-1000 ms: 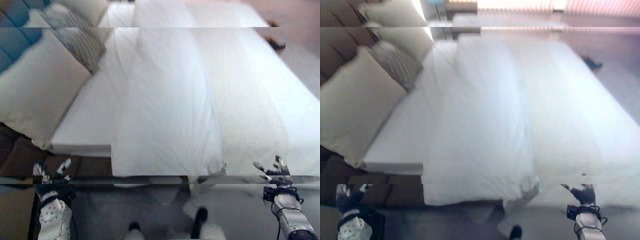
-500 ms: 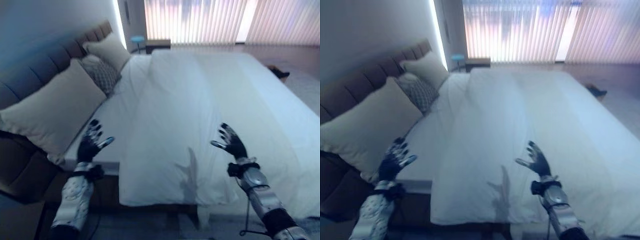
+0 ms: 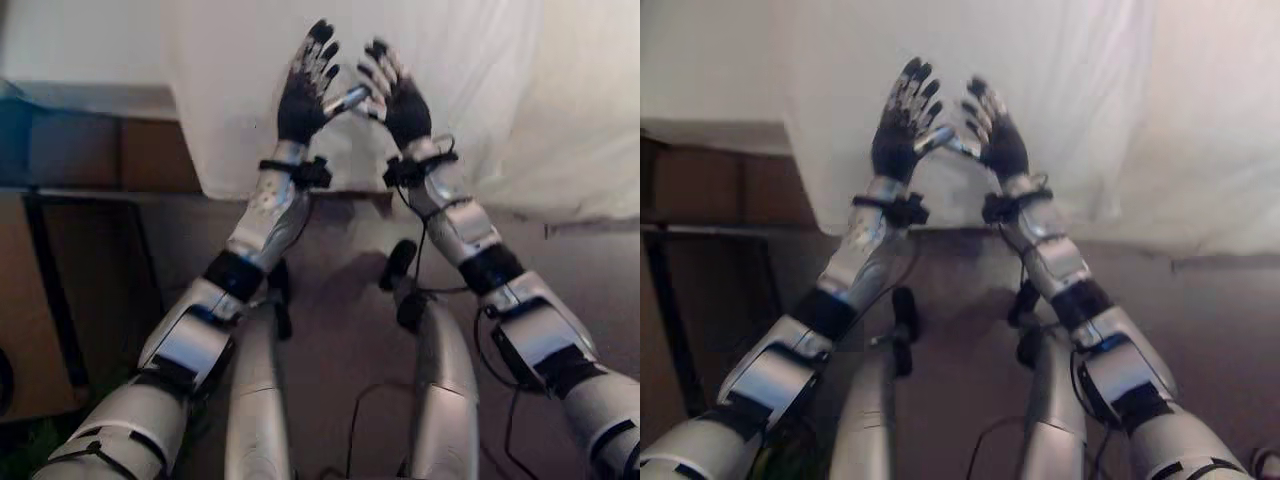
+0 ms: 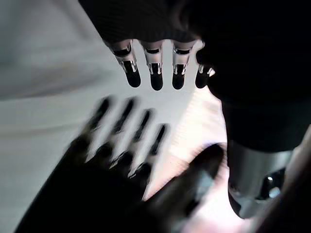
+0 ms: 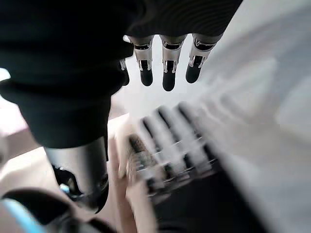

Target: Make the bed

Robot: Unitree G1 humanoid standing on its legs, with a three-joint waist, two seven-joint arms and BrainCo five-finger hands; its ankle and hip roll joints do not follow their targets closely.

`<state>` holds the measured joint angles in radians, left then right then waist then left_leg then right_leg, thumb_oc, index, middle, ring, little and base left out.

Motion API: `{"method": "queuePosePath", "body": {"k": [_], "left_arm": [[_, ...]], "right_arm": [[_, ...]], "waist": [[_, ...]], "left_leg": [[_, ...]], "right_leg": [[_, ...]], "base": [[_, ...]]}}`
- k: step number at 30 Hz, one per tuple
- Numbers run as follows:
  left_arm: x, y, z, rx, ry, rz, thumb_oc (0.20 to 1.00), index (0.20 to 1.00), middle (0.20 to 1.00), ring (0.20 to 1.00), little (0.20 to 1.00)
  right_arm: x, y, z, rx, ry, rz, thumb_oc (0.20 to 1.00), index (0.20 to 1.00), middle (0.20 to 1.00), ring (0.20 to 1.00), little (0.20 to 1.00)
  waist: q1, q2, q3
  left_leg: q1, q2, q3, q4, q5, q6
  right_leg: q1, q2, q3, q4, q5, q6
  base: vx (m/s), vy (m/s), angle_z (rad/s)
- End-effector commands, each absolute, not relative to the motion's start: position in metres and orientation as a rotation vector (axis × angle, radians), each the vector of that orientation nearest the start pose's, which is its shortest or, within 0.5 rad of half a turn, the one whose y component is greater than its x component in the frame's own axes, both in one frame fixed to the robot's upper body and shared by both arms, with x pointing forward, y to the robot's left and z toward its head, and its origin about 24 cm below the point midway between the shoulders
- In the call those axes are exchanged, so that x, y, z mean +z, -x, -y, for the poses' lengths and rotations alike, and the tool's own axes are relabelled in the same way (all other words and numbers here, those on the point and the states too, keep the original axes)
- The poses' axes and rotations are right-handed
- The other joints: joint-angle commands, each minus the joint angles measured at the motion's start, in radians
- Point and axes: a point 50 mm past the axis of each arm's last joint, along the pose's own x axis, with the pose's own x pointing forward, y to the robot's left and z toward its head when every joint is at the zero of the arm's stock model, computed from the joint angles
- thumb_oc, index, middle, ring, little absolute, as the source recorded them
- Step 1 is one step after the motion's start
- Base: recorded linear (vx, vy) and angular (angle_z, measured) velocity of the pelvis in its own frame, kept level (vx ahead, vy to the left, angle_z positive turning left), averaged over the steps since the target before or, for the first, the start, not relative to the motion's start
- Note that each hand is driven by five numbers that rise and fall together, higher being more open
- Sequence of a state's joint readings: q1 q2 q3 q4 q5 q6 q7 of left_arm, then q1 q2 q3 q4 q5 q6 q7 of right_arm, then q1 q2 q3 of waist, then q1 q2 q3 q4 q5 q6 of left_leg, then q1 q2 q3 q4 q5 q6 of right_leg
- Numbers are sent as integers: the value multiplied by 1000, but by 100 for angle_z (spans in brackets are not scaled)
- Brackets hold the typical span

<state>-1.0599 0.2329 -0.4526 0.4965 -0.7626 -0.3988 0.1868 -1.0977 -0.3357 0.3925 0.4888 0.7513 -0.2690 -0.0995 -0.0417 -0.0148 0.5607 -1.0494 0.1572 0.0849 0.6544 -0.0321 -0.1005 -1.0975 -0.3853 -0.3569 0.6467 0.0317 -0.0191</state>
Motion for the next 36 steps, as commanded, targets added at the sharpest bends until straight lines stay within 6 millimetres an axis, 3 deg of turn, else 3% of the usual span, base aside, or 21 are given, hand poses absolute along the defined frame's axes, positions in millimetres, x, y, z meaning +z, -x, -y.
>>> {"method": "queuePosePath", "body": {"k": [1,3,9,10,11,14,15,16,17,21,22,23,26,28,29,30,31,35,36], "left_arm": [[305,-349,-45,-467,459,780,1000,1000,1000,1000,1000],[309,-355,-43,-471,473,761,1000,1000,1000,1000,1000],[315,-357,-42,-464,474,761,1000,1000,1000,1000,1000],[339,-377,-67,-326,335,768,1000,1000,1000,1000,1000],[348,-384,-87,-231,294,773,1000,1000,1000,1000,1000],[352,-396,-140,-15,234,748,1000,1000,1000,1000,1000],[353,-396,-141,-16,234,749,1000,1000,1000,1000,1000],[343,-401,-176,104,216,703,1000,1000,1000,1000,1000],[333,-403,-199,182,218,660,1000,1000,1000,1000,1000],[305,-399,-258,350,190,566,1000,1000,1000,1000,1000],[305,-399,-258,350,189,565,1000,1000,1000,1000,1000],[288,-391,-289,439,153,528,1000,1000,1000,1000,1000],[258,-380,-313,509,146,484,1000,1000,1000,1000,1000],[233,-370,-330,568,171,445,1000,1000,1000,1000,1000],[212,-359,-346,620,161,408,1000,1000,1000,1000,1000],[210,-359,-346,619,159,405,1000,1000,1000,1000,1000],[201,-354,-351,645,176,393,1000,1000,1000,1000,1000],[154,-326,-376,765,173,296,1000,1000,1000,1000,1000],[138,-313,-387,821,173,263,1000,1000,1000,1000,1000]], "right_arm": [[328,-355,67,469,-325,815,1000,1000,1000,1000,1000],[340,-358,65,451,-320,827,1000,1000,1000,1000,1000],[342,-363,67,418,-342,809,1000,1000,1000,1000,1000],[357,-388,98,212,-228,746,1000,1000,1000,1000,1000],[361,-392,114,134,-227,734,1000,1000,1000,1000,1000],[358,-401,150,-23,-238,687,1000,1000,1000,1000,1000],[358,-401,150,-22,-238,688,1000,1000,1000,1000,1000],[344,-407,189,-173,-223,615,1000,1000,1000,1000,1000],[334,-408,210,-251,-214,571,1000,1000,1000,1000,1000],[305,-405,258,-403,-180,467,1000,1000,1000,1000,1000],[304,-406,258,-402,-178,466,1000,1000,1000,1000,1000],[282,-398,290,-503,-160,402,1000,1000,1000,1000,1000],[248,-384,324,-604,-164,335,1000,1000,1000,1000,1000],[213,-371,345,-680,-171,261,1000,1000,1000,1000,1000],[181,-356,362,-736,-152,179,1000,1000,1000,1000,1000],[179,-356,362,-736,-150,176,1000,1000,1000,1000,1000],[164,-348,369,-768,-168,142,1000,1000,1000,1000,1000],[96,-306,394,-901,-174,-37,1000,1000,1000,1000,1000],[75,-287,402,-958,-163,-103,1000,1000,1000,1000,1000]], "waist": [[8,9,-41],[10,12,-41],[12,14,-41],[13,21,-41],[15,22,-41],[12,23,-41],[12,23,-41],[12,25,-41],[13,24,-41],[15,21,-41],[15,20,-41],[17,20,-41],[17,19,-41],[18,18,-41],[18,15,-41],[18,14,-41],[16,14,-41],[15,13,-41],[15,13,-41]], "left_leg": [[-35,-19,17,10,-38,2],[-87,-20,13,31,-43,2],[-112,-19,11,41,-44,0],[-192,-20,4,81,-53,-6],[-208,-19,3,89,-58,-8],[-249,-21,1,126,-76,-9],[-250,-21,1,127,-77,-9],[-273,-28,-1,161,-91,-7],[-280,-30,-3,170,-95,-6],[-308,-31,1,213,-116,-5],[-307,-30,1,215,-117,-5],[-320,-33,-1,233,-125,-3],[-336,-35,1,253,-135,1],[-344,-39,-1,263,-141,4],[-349,-42,-4,273,-145,7],[-346,-42,-4,275,-146,7],[-349,-43,-5,279,-148,8],[-352,-42,-6,297,-158,14],[-350,-40,-5,301,-161,15]], "right_leg": [[-25,-23,64,23,-5,198],[-81,-23,73,42,-7,198],[-104,-22,77,49,-8,198],[-188,-15,89,83,-23,197],[-207,-14,91,98,-31,198],[-250,-9,104,134,-56,198],[-252,-10,104,136,-56,198],[-275,-6,114,164,-72,192],[-285,-5,117,175,-77,191],[-317,-3,130,218,-100,187],[-317,-3,130,219,-102,187],[-332,-4,136,239,-115,183],[-350,-2,139,258,-128,178],[-361,-1,142,271,-138,173],[-369,-1,144,283,-145,169],[-366,-2,145,286,-147,168],[-370,0,147,288,-150,166],[-375,-6,148,305,-162,162],[-376,-9,150,311,-165,161]], "base": [[0,0,0],[9,3,-2],[13,-1,-2],[104,-21,-7],[129,-27,-4],[69,-10,-16],[90,3,-5],[84,-7,6],[112,-1,11],[77,9,3],[66,12,-1],[69,12,-1],[67,9,-4],[51,2,-2],[41,-4,-1],[40,0,-2],[0,0,0],[35,7,-2],[17,12,-5]]}}
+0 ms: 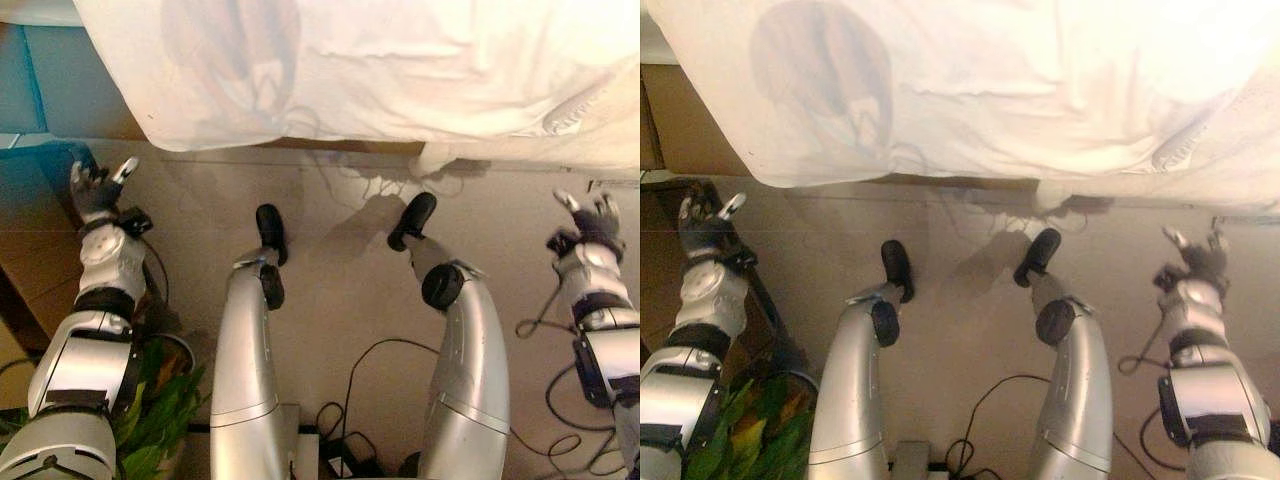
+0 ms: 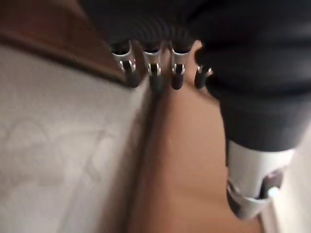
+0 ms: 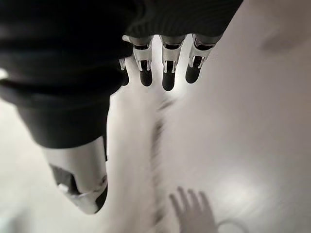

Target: Make the bed

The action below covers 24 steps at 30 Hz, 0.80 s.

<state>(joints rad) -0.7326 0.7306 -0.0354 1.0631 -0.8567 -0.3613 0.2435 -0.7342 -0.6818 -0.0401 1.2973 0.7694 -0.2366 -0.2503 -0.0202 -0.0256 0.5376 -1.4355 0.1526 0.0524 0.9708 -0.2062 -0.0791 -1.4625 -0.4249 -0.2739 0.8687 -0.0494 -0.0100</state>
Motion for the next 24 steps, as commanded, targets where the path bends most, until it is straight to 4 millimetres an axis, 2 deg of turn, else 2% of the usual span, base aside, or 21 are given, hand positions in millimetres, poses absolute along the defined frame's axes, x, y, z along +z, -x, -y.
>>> {"method": "queuePosePath", "body": {"k": [1,3,5,7,9,11,12,13,15,16,17,18,19,20,21,24], "left_arm": [[137,-312,-387,821,171,260,1000,1000,1000,1000,1000],[121,-299,-393,873,175,233,1000,1000,1000,1000,1000],[112,-295,-393,887,171,213,1000,1000,1000,1000,1000],[85,-286,-384,892,175,155,1000,1000,1000,1000,1000],[71,-285,-375,884,202,122,1000,1000,1000,1000,1000],[55,-287,-359,828,163,60,1000,1000,1000,1000,1000],[38,-285,-343,755,92,-4,1000,1000,1000,1000,1000],[23,-278,-337,716,67,-64,1000,1000,1000,1000,1000],[-13,-258,-325,622,23,-204,1000,1000,1000,1000,1000],[-37,-239,-317,596,77,-280,1000,1000,1000,1000,1000],[-38,-237,-317,596,76,-286,1000,1000,1000,1000,1000],[-45,-234,-309,556,79,-306,1000,1000,1000,1000,1000],[-58,-224,-304,548,107,-356,1000,1000,1000,1000,1000],[-70,-211,-300,537,109,-414,1000,1000,1000,1000,1000],[-82,-192,-300,521,76,-482,1000,1000,1000,1000,1000],[-107,-159,-291,466,4,-642,1000,1000,1000,1000,1000]], "right_arm": [[73,-286,402,-957,-161,-105,1000,1000,1000,1000,1000],[55,-268,408,-1008,-134,-163,1000,1000,1000,1000,1000],[48,-261,409,-1027,-130,-183,1000,1000,1000,1000,1000],[26,-249,401,-1051,-108,-241,1000,1000,1000,1000,1000],[13,-247,392,-1024,-89,-287,1000,1000,1000,1000,1000],[-5,-248,374,-938,-28,-362,1000,1000,1000,1000,1000],[-19,-243,363,-871,27,-413,1000,1000,1000,1000,1000],[-27,-240,356,-822,72,-452,1000,1000,1000,1000,1000],[-44,-242,326,-660,105,-477,1000,1000,1000,1000,1000],[-63,-227,315,-580,134,-560,1000,1000,1000,1000,1000],[-64,-225,315,-579,136,-566,1000,1000,1000,1000,1000],[-70,-222,306,-517,162,-585,1000,1000,1000,1000,1000],[-80,-215,298,-490,153,-624,1000,1000,1000,1000,1000],[-89,-207,290,-446,173,-667,1000,1000,1000,1000,1000],[-102,-184,291,-428,198,-747,1000,1000,1000,1000,1000],[-119,-162,280,-343,242,-854,1000,1000,1000,1000,1000]], "waist": [[-6,24,-18],[-6,24,-18],[-5,25,-18],[-2,29,-18],[-3,29,-18],[-7,23,-18],[-11,18,-18],[-8,13,-18],[-16,-12,-18],[4,-23,-18],[3,-22,-18],[9,-29,-18],[16,-31,-41],[22,-34,-94],[38,-26,-134],[51,-16,-234]], "left_leg": [[39,-36,28,-14,12,-6],[52,-33,34,-13,6,-4],[64,-31,38,-17,4,-4],[131,-33,49,-53,8,-4],[188,-33,54,-82,11,-8],[291,-22,52,-140,21,-10],[381,-22,56,-196,34,-9],[449,-24,56,-231,43,-2],[613,-23,63,-318,66,-5],[799,-21,58,-423,89,-6],[813,-21,58,-434,92,-7],[892,-16,62,-480,107,-13],[1000,-12,63,-561,134,-22],[1066,-14,74,-646,183,-19],[1134,-10,67,-697,198,-21],[1296,-6,79,-836,249,-43]], "right_leg": [[-9,30,67,91,-85,152],[1,24,64,89,-88,151],[12,21,59,85,-90,152],[76,15,46,56,-91,156],[139,12,37,34,-88,161],[251,10,18,-18,-76,170],[349,20,4,-67,-56,181],[410,26,-2,-91,-48,186],[583,55,-13,-189,-19,184],[782,74,-45,-295,-2,186],[796,76,-49,-306,1,187],[885,81,-62,-354,12,188],[1007,89,-91,-442,36,193],[1089,97,-124,-527,75,186],[1168,106,-149,-575,81,193],[1337,139,-193,-699,111,210]], "base": [[15,13,-3],[6,7,-4],[0,0,0],[-14,3,-2],[-36,-34,0],[-50,-61,6],[-24,-43,11],[-14,-35,18],[54,-60,15],[90,-64,4],[94,-73,-4],[94,-87,-7],[121,-105,-7],[229,-60,-2],[218,-11,15],[203,-1,11]]}}
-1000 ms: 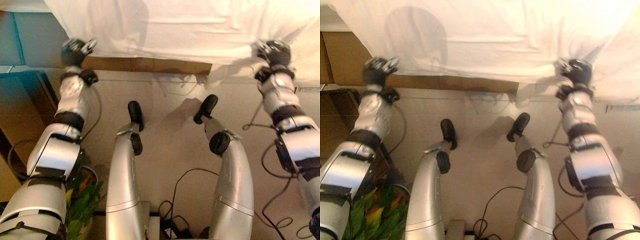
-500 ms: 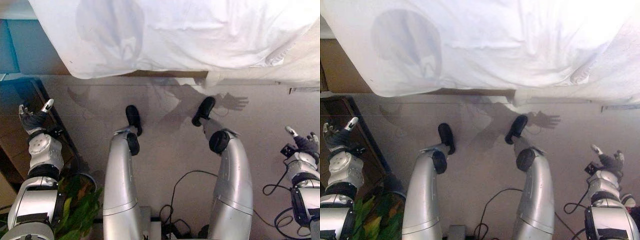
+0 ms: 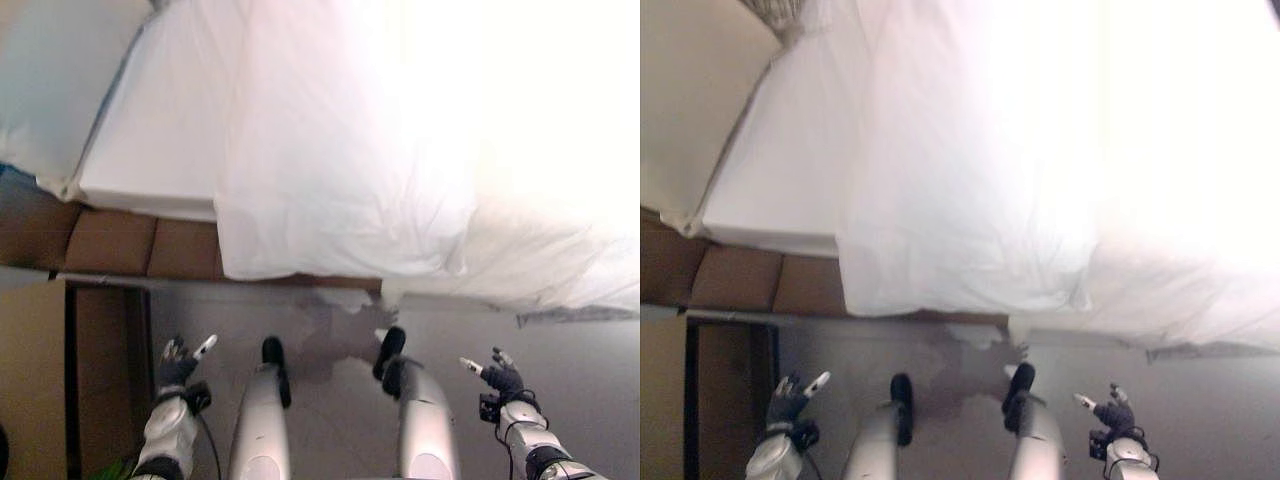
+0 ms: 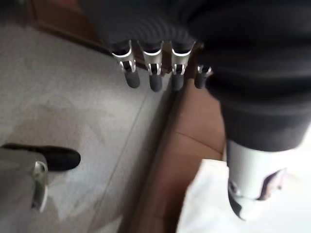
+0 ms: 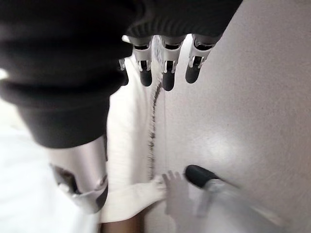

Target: Make the bed

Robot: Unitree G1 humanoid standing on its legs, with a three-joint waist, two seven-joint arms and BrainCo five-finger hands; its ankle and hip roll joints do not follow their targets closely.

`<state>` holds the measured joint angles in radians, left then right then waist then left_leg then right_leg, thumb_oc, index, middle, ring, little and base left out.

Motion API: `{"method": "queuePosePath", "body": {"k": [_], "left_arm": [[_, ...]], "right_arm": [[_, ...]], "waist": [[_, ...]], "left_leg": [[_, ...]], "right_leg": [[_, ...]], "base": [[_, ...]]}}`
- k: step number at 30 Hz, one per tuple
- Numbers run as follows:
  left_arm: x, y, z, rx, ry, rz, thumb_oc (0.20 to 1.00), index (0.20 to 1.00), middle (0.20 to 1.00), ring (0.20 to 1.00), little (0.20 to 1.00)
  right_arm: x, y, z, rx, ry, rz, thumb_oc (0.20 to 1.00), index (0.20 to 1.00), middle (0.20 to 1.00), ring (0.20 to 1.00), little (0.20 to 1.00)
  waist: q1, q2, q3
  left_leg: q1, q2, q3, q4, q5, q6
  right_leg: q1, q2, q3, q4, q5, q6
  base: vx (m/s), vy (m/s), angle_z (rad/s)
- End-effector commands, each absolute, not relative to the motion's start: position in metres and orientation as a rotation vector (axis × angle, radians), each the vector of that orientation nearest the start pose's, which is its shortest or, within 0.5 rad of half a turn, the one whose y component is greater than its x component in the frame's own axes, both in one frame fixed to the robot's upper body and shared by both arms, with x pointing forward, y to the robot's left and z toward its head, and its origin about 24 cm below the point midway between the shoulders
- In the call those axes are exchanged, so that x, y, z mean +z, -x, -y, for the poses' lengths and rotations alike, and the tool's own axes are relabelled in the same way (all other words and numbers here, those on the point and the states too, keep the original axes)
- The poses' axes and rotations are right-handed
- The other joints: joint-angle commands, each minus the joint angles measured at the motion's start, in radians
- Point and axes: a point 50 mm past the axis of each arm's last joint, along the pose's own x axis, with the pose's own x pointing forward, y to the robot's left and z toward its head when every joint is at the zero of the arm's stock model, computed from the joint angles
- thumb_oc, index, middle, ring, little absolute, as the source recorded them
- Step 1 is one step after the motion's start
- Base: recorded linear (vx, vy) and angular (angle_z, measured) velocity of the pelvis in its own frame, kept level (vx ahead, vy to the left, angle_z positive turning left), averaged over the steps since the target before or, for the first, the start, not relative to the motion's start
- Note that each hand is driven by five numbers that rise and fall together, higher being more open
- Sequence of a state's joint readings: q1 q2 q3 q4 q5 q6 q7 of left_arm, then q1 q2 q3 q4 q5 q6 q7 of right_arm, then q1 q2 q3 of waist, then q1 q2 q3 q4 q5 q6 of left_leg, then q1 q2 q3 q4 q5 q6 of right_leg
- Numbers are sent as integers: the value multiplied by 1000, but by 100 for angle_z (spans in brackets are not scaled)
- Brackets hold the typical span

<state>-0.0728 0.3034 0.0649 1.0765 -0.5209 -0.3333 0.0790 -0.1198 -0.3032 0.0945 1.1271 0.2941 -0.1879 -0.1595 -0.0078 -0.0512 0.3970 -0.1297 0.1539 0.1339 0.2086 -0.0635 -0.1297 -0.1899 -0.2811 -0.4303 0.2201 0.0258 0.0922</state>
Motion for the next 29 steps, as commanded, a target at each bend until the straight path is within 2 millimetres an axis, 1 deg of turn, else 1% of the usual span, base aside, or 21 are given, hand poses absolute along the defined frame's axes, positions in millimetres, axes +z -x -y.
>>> {"method": "queuePosePath", "body": {"k": [1,3,4,5,6,7,9,11,12,13,17,21,29], "left_arm": [[-112,-151,-286,433,-30,-677,1000,1000,1000,1000,1000],[-122,-135,-281,421,-41,-745,1000,1000,1000,1000,1000],[-122,-135,-281,421,-42,-745,1000,1000,1000,1000,1000],[-128,-123,-278,398,-78,-797,1000,1000,1000,1000,1000],[-132,-117,-275,384,-106,-828,1000,1000,1000,1000,1000],[-134,-112,-273,381,-118,-839,1000,1000,1000,1000,1000],[-136,-107,-273,387,-159,-860,1000,1000,1000,1000,1000],[-139,-100,-271,390,-141,-890,1000,1000,1000,1000,1000],[-143,-93,-270,385,-120,-927,1000,1000,1000,1000,1000],[-143,-91,-271,381,-131,-936,1000,1000,1000,1000,1000],[-146,-87,-267,334,-156,-971,1000,1000,1000,1000,1000],[-145,-91,-266,279,-191,-965,1000,1000,1000,1000,1000],[-144,-97,-262,209,-230,-946,1000,1000,1000,1000,1000]], "right_arm": [[-125,-153,277,-318,259,-895,1000,1000,1000,1000,1000],[-131,-143,273,-281,280,-943,1000,1000,1000,1000,1000],[-131,-143,273,-281,280,-944,1000,1000,1000,1000,1000],[-135,-136,268,-281,252,-962,1000,1000,1000,1000,1000],[-138,-130,267,-294,237,-987,1000,1000,1000,1000,1000],[-141,-125,265,-301,226,-1002,1000,1000,1000,1000,1000],[-144,-122,258,-304,203,-1010,1000,1000,1000,1000,1000],[-146,-120,254,-297,195,-1023,1000,1000,1000,1000,1000],[-147,-119,253,-290,193,-1030,1000,1000,1000,1000,1000],[-148,-118,252,-281,195,-1036,1000,1000,1000,1000,1000],[-150,-117,246,-233,215,-1052,1000,1000,1000,1000,1000],[-150,-118,246,-221,221,-1052,1000,1000,1000,1000,1000],[-150,-119,243,-195,230,-1052,1000,1000,1000,1000,1000]], "waist": [[44,12,-127],[54,15,-188],[52,14,-190],[58,13,-238],[61,14,-258],[66,16,-270],[73,13,-298],[80,13,-319],[79,13,-326],[80,13,-333],[81,13,-347],[77,12,-356],[77,6,-349]], "left_leg": [[32,-5,4,-107,112,4],[85,-8,9,-144,118,1],[83,-10,8,-147,121,2],[118,-10,10,-165,117,1],[133,-12,13,-176,113,1],[156,-14,15,-189,111,0],[167,-19,7,-207,117,0],[175,-23,2,-217,119,1],[180,-24,1,-218,118,2],[185,-25,1,-217,116,4],[190,-31,-9,-224,117,6],[199,-34,-11,-226,115,8],[212,-40,-15,-222,108,14]], "right_leg": [[110,3,-56,-89,44,112],[170,14,-65,-139,54,119],[169,13,-67,-142,57,119],[210,25,-66,-174,55,120],[228,26,-73,-186,54,121],[250,32,-76,-197,52,121],[266,36,-78,-214,53,120],[274,39,-76,-222,54,119],[278,41,-73,-224,55,118],[285,42,-71,-224,55,117],[294,44,-69,-226,55,114],[298,42,-61,-228,60,115],[313,42,-56,-220,59,116]], "base": [[108,3,-5],[67,-2,-3],[45,-10,-3],[35,1,-2],[34,4,-1],[0,0,0],[0,5,4],[-13,9,2],[-19,16,-3],[0,0,0],[-21,20,4],[5,6,2],[0,0,0]]}}
